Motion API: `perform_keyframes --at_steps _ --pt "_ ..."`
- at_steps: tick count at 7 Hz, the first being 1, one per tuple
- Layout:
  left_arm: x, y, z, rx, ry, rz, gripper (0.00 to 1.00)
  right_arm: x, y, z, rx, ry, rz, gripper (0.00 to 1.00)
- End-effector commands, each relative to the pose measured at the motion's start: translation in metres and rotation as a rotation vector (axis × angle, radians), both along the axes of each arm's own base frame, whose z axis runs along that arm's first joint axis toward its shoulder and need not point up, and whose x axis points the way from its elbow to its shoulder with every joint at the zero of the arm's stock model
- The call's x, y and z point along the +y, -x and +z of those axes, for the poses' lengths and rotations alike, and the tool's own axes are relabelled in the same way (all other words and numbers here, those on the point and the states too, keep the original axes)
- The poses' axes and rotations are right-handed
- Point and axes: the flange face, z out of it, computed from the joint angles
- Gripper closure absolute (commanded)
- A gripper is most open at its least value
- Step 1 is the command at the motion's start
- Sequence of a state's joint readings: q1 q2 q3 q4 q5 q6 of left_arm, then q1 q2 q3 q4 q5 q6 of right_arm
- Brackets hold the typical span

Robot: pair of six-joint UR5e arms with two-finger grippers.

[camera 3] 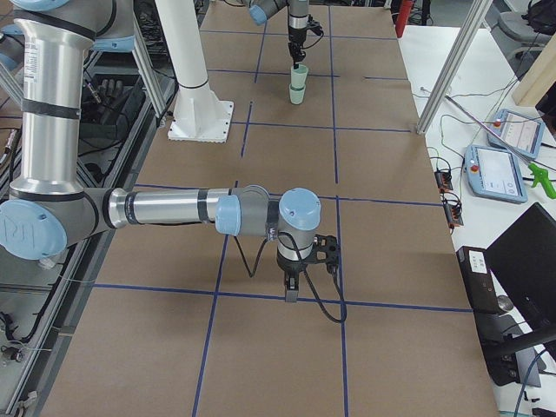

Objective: Stack cups
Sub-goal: 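Lower the held cup into the middle cup and open the left gripper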

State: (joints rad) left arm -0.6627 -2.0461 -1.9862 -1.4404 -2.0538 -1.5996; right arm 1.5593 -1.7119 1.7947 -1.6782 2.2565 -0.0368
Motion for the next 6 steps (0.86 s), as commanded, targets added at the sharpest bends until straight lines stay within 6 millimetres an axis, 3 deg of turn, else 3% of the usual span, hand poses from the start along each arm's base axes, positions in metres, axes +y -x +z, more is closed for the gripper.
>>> perform_keyframes --at_steps 1,2,4,5,6 --pt "0.000 -0.003 0.001 -0.004 -0.005 0.000 0.35 0.000 0.000 0.000 0.000 0.000 0.001 0.00" --pt "0.001 -0.002 -0.001 -0.006 -0.010 -0.006 0.00 0.000 0.000 0.000 0.000 0.000 0.001 0.00" --pt "0.003 0.014 -0.006 0.020 -0.035 -0.002 0.00 0.000 0.000 0.000 0.000 0.000 -0.001 0.00" --pt "0.001 0.039 0.000 0.023 -0.099 0.017 0.00 0.000 0.000 0.000 0.000 0.000 0.001 0.00" --pt "-0.012 0.070 0.023 0.005 -0.170 0.080 0.00 0.000 0.000 0.000 0.000 0.000 0.001 0.00"
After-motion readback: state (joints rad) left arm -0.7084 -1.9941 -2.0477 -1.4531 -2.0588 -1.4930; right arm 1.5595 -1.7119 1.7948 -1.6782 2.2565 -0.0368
